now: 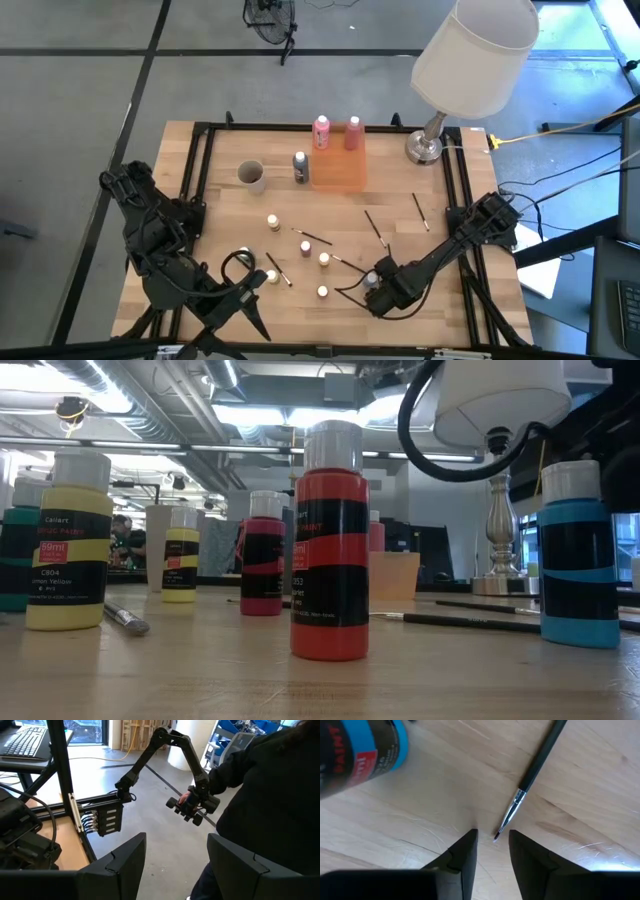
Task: Pick & Place Paint Supplies
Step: Put the silver paint brush into the white cup
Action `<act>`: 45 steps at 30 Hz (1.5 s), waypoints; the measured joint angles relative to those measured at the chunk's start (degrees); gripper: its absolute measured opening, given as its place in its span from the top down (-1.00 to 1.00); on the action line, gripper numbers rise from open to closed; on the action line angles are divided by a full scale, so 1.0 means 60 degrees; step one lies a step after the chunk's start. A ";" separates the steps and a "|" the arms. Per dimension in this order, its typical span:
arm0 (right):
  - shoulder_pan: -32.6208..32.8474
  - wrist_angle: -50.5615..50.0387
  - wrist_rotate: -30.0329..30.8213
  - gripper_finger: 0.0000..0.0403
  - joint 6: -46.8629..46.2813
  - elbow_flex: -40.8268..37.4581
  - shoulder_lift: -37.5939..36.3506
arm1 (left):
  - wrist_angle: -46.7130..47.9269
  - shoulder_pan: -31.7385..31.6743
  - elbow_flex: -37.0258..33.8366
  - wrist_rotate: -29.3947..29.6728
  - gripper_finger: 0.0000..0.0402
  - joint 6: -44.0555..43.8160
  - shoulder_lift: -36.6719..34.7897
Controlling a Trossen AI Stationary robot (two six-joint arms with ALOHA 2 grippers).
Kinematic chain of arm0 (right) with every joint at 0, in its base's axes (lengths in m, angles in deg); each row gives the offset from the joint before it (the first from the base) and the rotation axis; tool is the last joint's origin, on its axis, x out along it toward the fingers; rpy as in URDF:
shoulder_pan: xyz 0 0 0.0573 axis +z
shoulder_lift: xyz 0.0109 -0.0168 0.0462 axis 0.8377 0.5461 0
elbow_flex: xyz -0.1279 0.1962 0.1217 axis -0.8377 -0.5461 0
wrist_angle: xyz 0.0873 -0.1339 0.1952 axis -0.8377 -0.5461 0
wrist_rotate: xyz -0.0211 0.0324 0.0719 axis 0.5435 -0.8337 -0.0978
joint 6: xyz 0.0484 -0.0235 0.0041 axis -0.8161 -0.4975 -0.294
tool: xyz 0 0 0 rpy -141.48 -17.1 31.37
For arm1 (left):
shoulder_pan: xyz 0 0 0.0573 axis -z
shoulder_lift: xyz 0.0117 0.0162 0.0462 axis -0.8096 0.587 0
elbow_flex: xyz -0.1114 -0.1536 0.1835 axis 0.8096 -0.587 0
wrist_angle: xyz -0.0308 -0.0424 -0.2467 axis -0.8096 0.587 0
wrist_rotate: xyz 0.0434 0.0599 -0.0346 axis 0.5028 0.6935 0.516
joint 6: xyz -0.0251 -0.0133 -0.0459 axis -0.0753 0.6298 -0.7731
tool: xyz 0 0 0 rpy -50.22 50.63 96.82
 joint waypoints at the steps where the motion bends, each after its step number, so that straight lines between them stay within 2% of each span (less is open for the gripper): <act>1: -0.0020 0.0009 -0.0023 0.45 0.0000 -0.0004 0.0003 | -0.0003 0.0000 0.0000 0.0000 -0.03 0.0000 0.0000; 24: -0.0163 0.0209 0.0016 0.50 0.0071 -0.0142 -0.0018 | -0.0080 0.0008 0.0000 -0.0015 -0.03 -0.0350 0.0174; 30: -0.0161 0.0211 0.0025 0.51 0.0095 -0.0142 -0.0018 | -0.0076 0.0008 0.0000 -0.0269 -0.03 -0.0452 0.0295; 45: -0.0168 0.0435 0.0045 0.78 -0.0223 -0.0310 -0.0060 | -0.0687 0.0097 0.0000 -0.0538 -0.03 -0.0630 0.0295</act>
